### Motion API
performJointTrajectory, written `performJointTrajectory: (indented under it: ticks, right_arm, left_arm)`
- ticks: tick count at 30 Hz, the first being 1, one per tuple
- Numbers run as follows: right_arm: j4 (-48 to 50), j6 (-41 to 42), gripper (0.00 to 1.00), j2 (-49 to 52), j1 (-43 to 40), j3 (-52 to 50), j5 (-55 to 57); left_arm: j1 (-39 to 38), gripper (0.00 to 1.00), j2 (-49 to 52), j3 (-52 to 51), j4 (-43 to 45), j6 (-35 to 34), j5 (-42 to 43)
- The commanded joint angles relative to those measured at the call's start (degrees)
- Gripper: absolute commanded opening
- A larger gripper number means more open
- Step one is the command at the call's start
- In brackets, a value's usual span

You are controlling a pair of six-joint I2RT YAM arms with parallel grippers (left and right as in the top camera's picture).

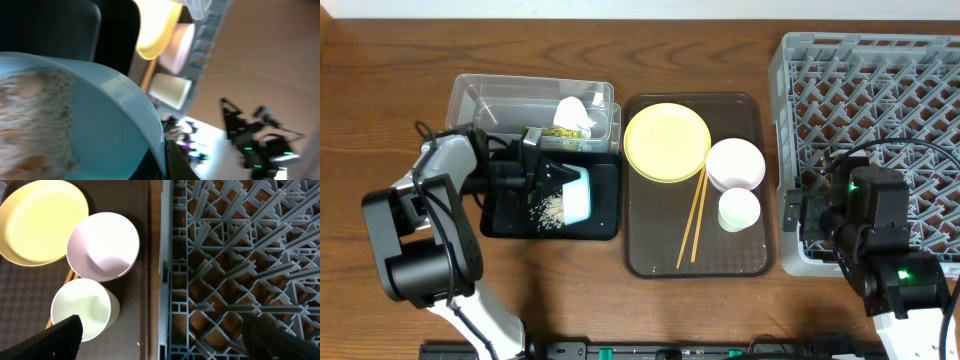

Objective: Sort waste into correct bins and load items into the dishwasher rack
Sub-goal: 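Carry the blue bowl over the black tray and tip the rice out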

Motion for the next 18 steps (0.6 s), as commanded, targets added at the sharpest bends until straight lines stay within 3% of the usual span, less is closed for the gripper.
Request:
performJointTrajectory:
  ticks: [1,5,18]
  right_arm:
    - [-0.07,0.68,0.99,0.02,0.15,1.2,-0.04]
    - [-0.04,0.68,0.99,0.02,0.15,1.2,-0.02]
    - [-0.09,0.68,0.99,0.02,0.15,1.2,-0.02]
  left_arm:
    - [1.07,0.06,1.31,-0.81,-0.39,-2.58,10.75]
    - [1.4,0.07,1.42,-0.83,-0.39,-8.83,15.93]
    - [1.4,0.07,1.42,-0.83,-0.42,-33.62,15.93]
